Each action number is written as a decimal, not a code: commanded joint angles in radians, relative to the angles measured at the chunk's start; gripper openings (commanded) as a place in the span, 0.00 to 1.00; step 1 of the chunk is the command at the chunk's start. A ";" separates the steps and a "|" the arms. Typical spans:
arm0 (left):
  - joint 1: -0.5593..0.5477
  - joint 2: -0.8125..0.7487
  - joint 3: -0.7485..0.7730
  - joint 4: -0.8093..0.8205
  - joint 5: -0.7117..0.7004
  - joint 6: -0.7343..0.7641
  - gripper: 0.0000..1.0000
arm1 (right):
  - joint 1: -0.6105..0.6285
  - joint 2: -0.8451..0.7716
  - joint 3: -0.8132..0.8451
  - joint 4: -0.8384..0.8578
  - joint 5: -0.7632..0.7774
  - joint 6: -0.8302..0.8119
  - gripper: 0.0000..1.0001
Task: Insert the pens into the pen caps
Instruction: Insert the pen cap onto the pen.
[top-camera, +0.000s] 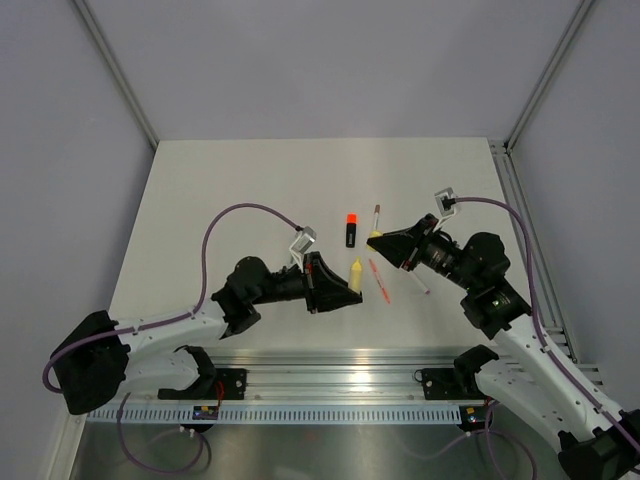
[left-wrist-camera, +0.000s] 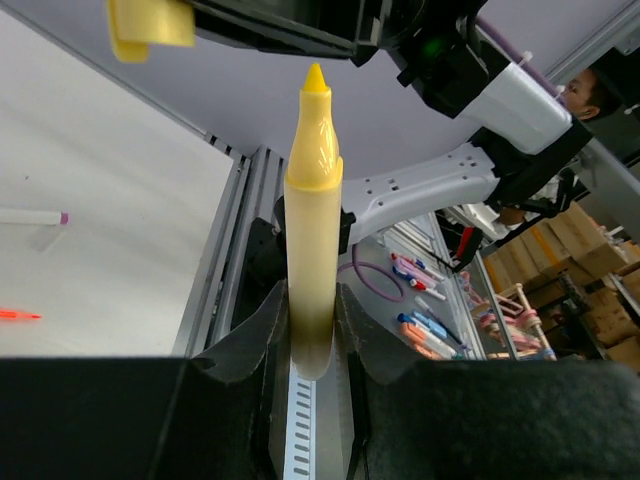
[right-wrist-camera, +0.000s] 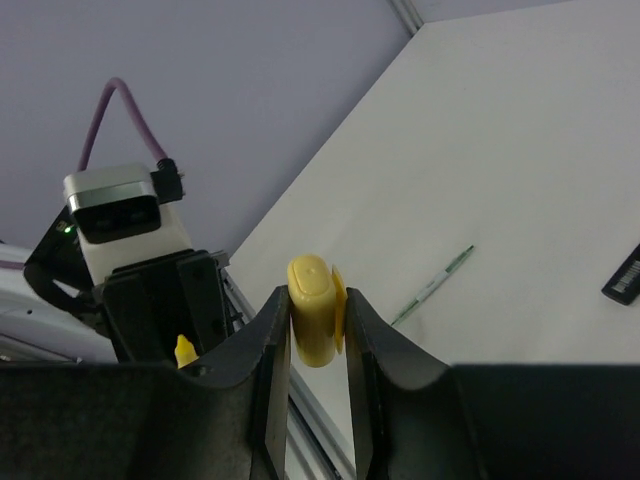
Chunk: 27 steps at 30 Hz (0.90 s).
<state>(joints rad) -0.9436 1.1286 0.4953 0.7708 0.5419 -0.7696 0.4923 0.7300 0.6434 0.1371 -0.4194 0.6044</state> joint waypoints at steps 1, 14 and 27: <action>0.031 0.042 -0.020 0.199 0.101 -0.091 0.00 | 0.022 -0.007 0.067 0.059 -0.079 -0.034 0.11; 0.032 0.056 0.002 0.147 0.113 -0.060 0.00 | 0.081 0.002 0.099 0.050 -0.091 -0.032 0.12; 0.034 0.023 -0.004 0.128 0.093 -0.043 0.00 | 0.115 0.006 0.094 0.013 -0.081 -0.038 0.12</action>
<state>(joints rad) -0.9131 1.1820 0.4881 0.8452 0.6331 -0.8383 0.5964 0.7494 0.7033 0.1497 -0.4911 0.5869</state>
